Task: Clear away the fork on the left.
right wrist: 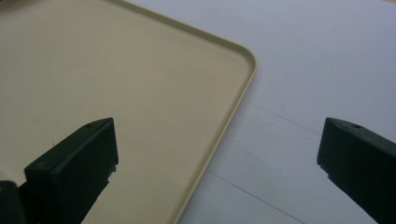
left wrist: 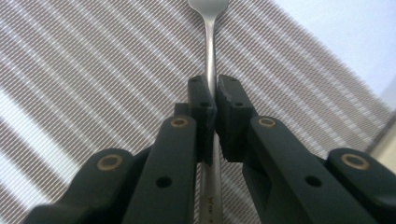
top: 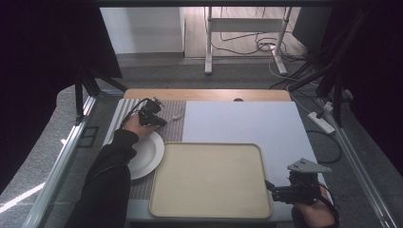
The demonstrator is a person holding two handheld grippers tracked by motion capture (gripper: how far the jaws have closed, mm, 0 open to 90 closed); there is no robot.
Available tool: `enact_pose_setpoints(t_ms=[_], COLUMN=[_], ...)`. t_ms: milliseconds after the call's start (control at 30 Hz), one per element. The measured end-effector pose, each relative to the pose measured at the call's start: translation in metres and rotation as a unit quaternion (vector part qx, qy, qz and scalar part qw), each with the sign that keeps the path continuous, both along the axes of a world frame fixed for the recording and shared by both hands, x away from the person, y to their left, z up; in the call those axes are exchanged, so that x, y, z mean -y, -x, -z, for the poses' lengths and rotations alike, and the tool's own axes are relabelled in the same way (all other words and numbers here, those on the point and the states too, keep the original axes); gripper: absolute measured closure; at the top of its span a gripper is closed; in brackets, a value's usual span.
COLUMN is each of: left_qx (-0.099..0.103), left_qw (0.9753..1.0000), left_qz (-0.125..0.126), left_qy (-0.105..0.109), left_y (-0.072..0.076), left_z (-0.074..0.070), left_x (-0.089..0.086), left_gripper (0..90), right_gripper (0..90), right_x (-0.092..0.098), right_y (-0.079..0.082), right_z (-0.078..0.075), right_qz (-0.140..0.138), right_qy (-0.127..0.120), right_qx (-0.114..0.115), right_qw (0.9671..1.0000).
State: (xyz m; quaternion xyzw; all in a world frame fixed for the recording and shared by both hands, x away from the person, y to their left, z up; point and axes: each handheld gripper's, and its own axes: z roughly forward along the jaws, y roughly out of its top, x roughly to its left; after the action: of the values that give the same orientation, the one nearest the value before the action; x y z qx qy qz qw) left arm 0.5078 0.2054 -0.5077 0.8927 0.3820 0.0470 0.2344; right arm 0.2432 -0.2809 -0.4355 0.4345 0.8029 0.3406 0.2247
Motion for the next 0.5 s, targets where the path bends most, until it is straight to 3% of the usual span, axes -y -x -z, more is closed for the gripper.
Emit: enact_pose_setpoints(t_ms=[233,500], left_qx=[-0.002,0.000], left_qw=[0.9998,0.9994], left_qz=[0.014,0.032], left_qy=[0.017,0.010], left_y=[0.004,0.014], left_z=[-0.006,-0.010], left_x=[0.019,0.047], left_gripper=[84.7,84.7], right_gripper=[0.0,0.0], right_x=[0.000,0.000], right_y=[0.000,0.001], right_z=[0.000,0.000], right_qz=[0.000,0.000], right_qy=[0.000,-0.001], right_qx=[0.001,0.003], right_qw=[1.0000,1.0000])
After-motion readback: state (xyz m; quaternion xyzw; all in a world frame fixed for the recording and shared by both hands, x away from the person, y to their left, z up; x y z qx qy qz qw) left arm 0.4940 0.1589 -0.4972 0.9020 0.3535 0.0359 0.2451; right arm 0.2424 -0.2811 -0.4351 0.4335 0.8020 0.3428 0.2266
